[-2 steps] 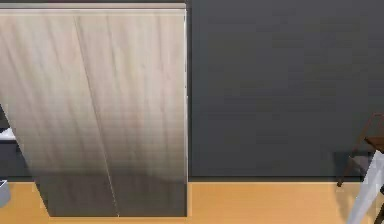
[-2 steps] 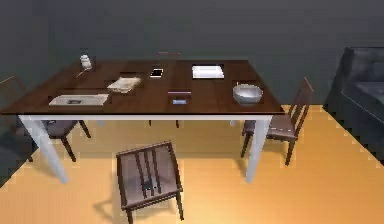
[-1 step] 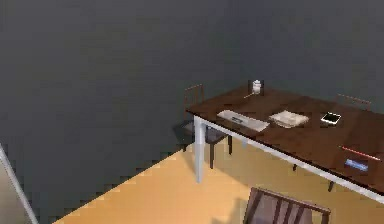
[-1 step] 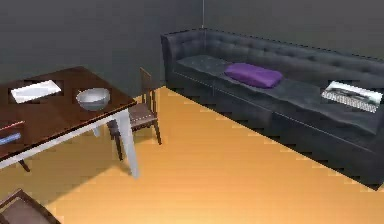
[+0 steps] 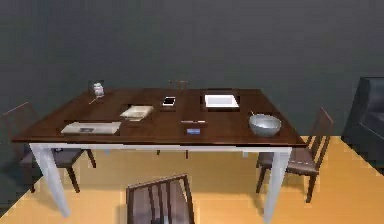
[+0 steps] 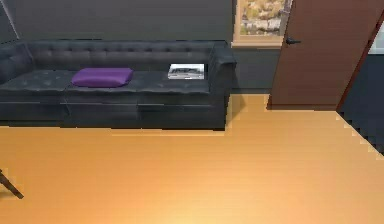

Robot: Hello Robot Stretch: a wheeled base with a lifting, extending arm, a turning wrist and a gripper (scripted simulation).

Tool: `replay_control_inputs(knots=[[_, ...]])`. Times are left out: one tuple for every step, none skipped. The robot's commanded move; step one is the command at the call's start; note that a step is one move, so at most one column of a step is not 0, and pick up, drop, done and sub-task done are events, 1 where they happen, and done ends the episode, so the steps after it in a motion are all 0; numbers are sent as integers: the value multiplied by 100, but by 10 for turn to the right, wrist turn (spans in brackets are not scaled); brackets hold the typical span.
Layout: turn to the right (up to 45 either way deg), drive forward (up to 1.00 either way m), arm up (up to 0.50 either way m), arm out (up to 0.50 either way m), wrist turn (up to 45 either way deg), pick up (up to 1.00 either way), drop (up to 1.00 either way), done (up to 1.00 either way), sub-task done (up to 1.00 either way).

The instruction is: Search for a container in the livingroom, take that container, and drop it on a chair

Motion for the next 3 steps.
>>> replay_control_inputs(knots=[[0, 20, 0, 0, 0, 0, 0, 0, 0], [-450, 0, 0, 0, 0, 0, 0, 0, 0], [-180, 0, 0, 0, 0, 0, 0, 0, 0]])
